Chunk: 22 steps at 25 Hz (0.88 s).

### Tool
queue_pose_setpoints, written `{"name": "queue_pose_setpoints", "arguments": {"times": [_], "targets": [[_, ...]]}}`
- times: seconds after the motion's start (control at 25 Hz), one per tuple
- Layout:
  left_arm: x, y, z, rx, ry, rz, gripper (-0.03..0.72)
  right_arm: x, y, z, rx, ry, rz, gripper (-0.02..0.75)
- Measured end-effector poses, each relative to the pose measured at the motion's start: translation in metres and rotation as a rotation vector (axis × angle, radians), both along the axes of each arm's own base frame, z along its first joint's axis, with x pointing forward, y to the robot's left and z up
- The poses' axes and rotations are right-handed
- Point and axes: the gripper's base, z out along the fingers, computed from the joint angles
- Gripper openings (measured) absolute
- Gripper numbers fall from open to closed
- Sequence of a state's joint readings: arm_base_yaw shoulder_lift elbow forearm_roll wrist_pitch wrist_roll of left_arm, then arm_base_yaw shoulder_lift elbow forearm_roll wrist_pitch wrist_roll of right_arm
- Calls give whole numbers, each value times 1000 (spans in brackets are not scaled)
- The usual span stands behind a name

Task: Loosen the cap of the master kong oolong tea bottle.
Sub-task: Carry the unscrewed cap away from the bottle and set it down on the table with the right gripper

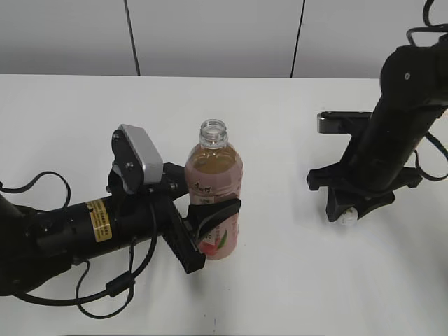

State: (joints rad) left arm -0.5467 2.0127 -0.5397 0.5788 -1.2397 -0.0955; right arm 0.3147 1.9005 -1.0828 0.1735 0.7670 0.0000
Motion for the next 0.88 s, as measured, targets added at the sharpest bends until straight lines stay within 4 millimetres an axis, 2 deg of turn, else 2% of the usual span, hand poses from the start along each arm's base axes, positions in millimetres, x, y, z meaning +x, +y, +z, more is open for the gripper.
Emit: {"name": "queue_pose_setpoints", "arguments": {"times": [0.16,0.44,0.64,0.88], "targets": [[0,0,0,0,0,2,374,2,6,-12,-2,-6,27,302],[0,0,0,-1,0,4,374,3,8,-13,3,-24,45,507],[0,0,0,-1,0,4,376,2,8,-13,2,-9,45,537],[1,1,-2,20,9,20,519,1,9,-13,6,0,41,542]]}}
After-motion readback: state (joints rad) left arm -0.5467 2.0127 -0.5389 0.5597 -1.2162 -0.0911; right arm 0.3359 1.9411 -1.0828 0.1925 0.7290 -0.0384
